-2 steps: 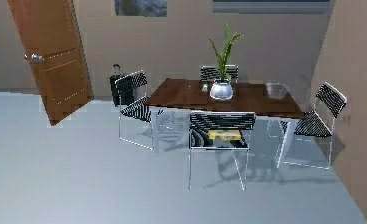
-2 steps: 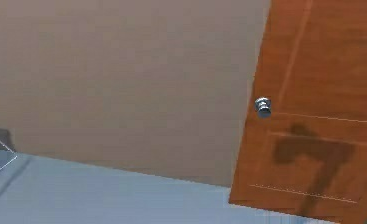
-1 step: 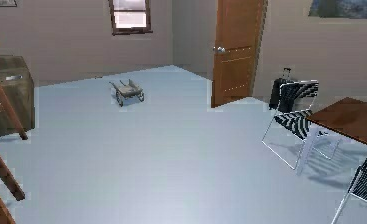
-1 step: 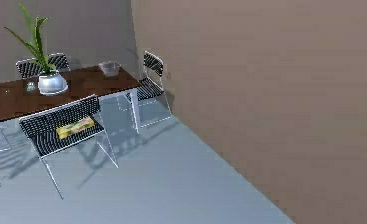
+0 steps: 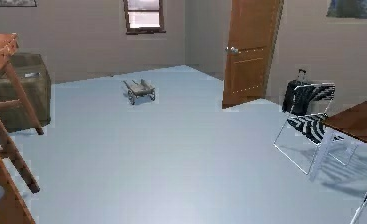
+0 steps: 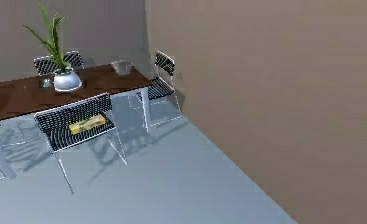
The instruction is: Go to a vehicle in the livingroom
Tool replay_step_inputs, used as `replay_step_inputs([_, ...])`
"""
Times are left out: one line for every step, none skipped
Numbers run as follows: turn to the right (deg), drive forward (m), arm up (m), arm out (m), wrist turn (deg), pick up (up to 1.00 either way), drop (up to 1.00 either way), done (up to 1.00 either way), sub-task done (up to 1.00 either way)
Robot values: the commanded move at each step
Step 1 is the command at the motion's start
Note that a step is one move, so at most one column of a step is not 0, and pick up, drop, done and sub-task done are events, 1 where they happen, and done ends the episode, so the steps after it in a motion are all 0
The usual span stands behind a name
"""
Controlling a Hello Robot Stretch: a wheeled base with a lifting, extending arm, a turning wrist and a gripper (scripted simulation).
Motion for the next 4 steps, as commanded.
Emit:
replay_step_inputs([0.0,0.45,0.00,0.00,0.0,0.00,0.00,0.00,0.00])
replay_step_inputs([-24.0,0.00,0.00,0.00,0.0,0.00,0.00,0.00,0.00])
replay_step_inputs([0.0,1.00,0.00,0.00,0.0,0.00,0.00,0.00,0.00])
replay_step_inputs([-3.0,0.00,0.00,0.00,0.0,0.00,0.00,0.00,0.00])
